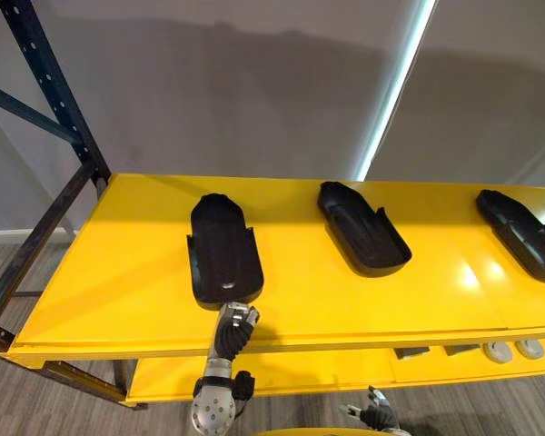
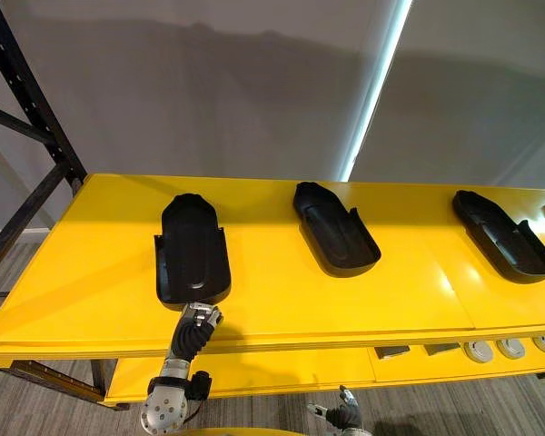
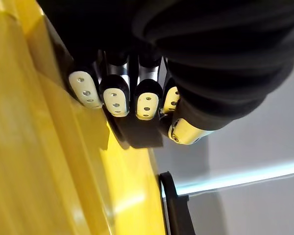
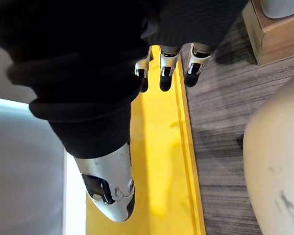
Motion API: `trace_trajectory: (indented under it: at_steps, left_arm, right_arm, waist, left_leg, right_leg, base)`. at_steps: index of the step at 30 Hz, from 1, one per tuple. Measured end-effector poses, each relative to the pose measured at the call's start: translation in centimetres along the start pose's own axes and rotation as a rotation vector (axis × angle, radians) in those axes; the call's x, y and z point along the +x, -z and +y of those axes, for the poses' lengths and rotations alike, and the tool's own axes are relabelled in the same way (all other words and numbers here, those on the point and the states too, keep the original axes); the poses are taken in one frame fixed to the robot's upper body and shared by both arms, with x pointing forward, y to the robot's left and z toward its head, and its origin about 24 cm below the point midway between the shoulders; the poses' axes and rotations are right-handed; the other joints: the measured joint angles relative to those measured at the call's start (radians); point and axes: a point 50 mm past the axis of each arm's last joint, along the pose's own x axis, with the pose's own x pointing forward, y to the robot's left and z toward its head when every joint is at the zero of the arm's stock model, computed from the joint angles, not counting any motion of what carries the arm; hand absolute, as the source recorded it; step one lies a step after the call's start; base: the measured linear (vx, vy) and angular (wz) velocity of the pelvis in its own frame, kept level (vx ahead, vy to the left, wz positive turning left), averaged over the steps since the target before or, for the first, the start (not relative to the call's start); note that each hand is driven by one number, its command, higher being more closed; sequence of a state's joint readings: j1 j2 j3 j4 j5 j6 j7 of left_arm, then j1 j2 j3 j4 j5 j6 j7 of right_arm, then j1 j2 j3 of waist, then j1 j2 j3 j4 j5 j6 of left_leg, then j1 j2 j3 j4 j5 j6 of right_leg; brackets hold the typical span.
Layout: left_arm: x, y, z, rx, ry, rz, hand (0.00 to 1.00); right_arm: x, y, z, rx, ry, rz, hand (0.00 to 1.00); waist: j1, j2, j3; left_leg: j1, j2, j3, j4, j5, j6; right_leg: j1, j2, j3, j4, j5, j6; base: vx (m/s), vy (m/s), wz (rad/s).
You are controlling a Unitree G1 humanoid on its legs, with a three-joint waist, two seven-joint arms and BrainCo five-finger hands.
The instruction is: Walk over and take plastic housings, then place them on the shelf
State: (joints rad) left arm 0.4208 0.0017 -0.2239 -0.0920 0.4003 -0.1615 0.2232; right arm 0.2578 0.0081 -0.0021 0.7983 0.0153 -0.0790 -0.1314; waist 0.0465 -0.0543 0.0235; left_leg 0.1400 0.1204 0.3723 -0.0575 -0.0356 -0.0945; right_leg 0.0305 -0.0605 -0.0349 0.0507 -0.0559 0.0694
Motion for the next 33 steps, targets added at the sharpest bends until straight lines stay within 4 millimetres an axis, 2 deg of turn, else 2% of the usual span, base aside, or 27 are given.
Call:
trace_trajectory:
  at_steps: [16,26,33]
  left_arm:
    - [1.8,0.8,1.6,0.030,-0.154,0.053,1.00]
    - [4.1,0.8,2.7,0.057,-0.220,0.049,1.00]
    - [4.9,0.7,2.7,0.068,-0.230,0.051,1.00]
  right_arm:
    - [0.0,0.2,-0.8,0.004,0.022,0.014,0.00]
    - [0.1,0.2,-0.8,-0.004,0.022,0.016,0.00]
    - [0.3,-0.3,-0.8,-0.006,0.024,0.007,0.00]
  waist:
    - [-0.002,0.025,-0.022]
    - [-0.004,0.022,-0.027]
    - [-0.006,0.025,-0.031]
  left_leg:
    - [0.017,0.000,0.025,-0.034,0.000,-0.001]
    - [0.026,-0.003,0.035,-0.039,0.000,-0.001]
    - [0.027,-0.001,0.040,-0.043,0.001,-0.002]
  right_leg:
    - [-0.001,0.007,0.003,-0.002,-0.001,0.001]
    - [0.003,0.007,0.008,-0.020,0.000,0.001]
    - [0.017,0.010,0.009,-0.041,0.014,-0.005]
  base:
    - [0.00,-0.009,-0.04]
    - [0.01,-0.007,-0.02]
    - [-0.02,-0.013,-0.01]
